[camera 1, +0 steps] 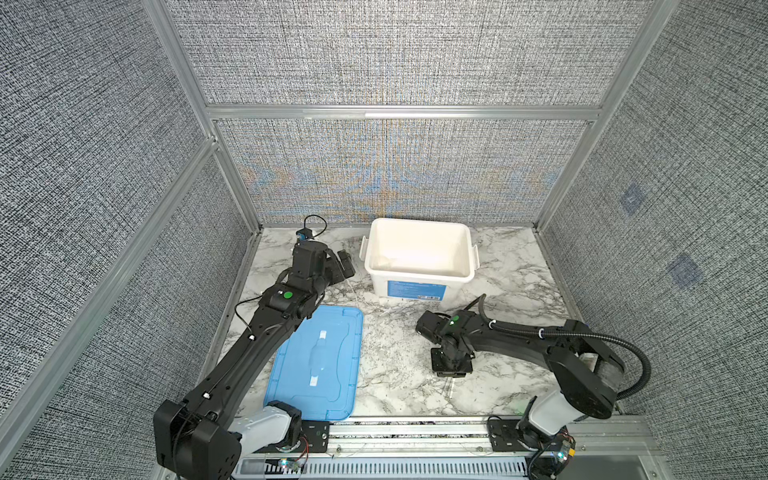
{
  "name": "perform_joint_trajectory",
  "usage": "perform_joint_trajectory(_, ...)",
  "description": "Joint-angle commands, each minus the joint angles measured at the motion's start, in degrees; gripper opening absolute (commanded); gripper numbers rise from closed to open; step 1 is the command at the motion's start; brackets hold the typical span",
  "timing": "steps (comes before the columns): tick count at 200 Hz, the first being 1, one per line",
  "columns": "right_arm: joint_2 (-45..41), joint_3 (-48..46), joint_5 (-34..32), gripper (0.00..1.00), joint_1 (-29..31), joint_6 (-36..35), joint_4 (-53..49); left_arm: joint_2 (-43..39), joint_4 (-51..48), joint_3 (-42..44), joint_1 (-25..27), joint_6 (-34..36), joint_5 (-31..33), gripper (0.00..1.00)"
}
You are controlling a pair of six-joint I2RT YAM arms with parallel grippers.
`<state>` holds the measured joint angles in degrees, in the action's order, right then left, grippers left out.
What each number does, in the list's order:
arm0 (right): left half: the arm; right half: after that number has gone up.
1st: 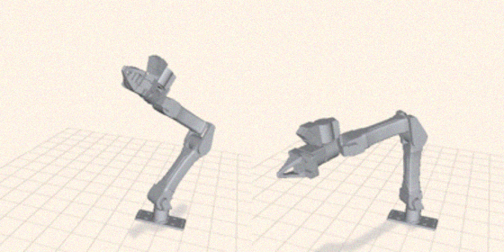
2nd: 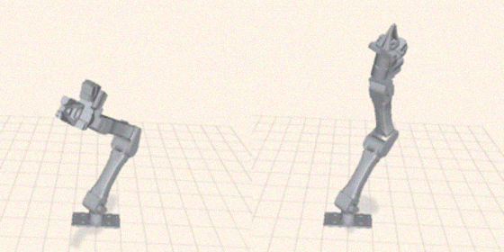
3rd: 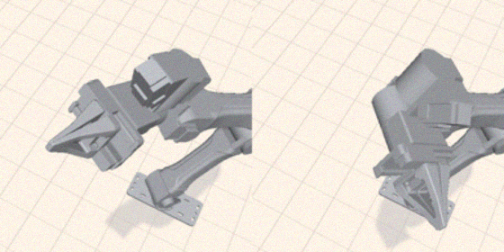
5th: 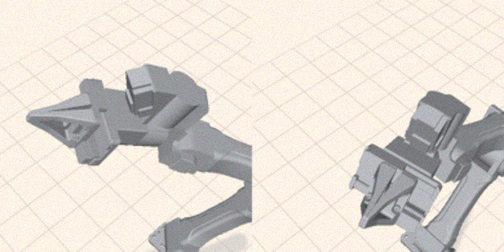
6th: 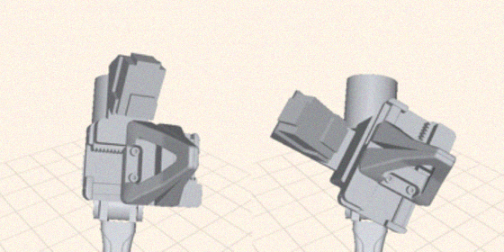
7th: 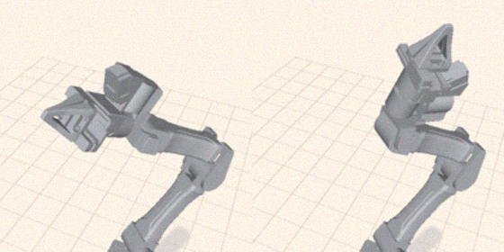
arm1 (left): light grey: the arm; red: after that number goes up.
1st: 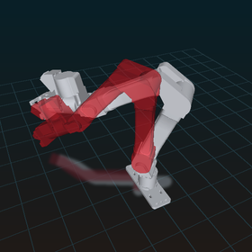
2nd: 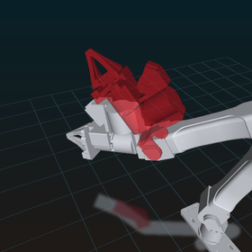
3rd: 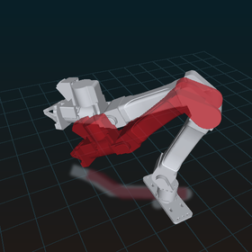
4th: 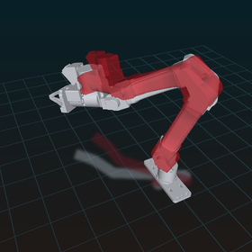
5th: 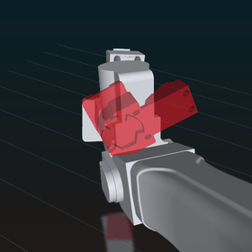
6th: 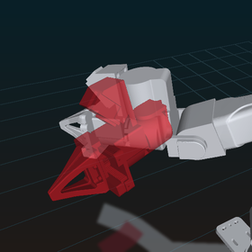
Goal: Organize the chemistry lab equipment
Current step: 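Lower the open right gripper onto a thin glass rod and close it, then lift the glass rod with the right gripper and carry it over the bin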
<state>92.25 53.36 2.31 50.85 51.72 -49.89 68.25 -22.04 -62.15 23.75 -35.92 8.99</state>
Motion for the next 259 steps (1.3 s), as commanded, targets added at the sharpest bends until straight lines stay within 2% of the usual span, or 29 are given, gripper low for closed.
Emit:
perform_joint_trajectory(1, -0.05, -0.11, 0.92, 0.33, -0.40, 0.68, 0.53, -0.56, -0.22, -0.02, -0.11, 0.94, 0.15, 0.99)
perform_joint_trajectory(76, 1.59, -1.89, 1.10, 0.30, -1.01, 0.26, 4.07, -1.51, 0.56, 1.53, -0.14, 1.02, -0.19, 0.99)
perform_joint_trajectory(110, 2.49, -0.61, 1.04, 0.24, -0.93, -1.05, 4.37, -2.31, 0.27, 1.84, -0.13, 0.46, -0.12, 0.99)
perform_joint_trajectory(154, 3.56, 0.33, 1.15, 0.12, -0.89, -2.36, 4.98, -2.69, -0.35, 1.96, -0.18, 0.15, 0.14, 0.99)
perform_joint_trajectory(203, 1.53, 0.64, -1.25, 0.01, -0.64, -3.02, 5.38, -2.21, -0.44, 1.76, -0.12, 0.06, 0.14, 0.99)
perform_joint_trajectory(259, -5.96, -0.34, -4.82, 0.00, -0.62, -3.70, 7.14, -1.89, -0.18, 1.37, -0.12, 0.06, 0.60, 0.99)
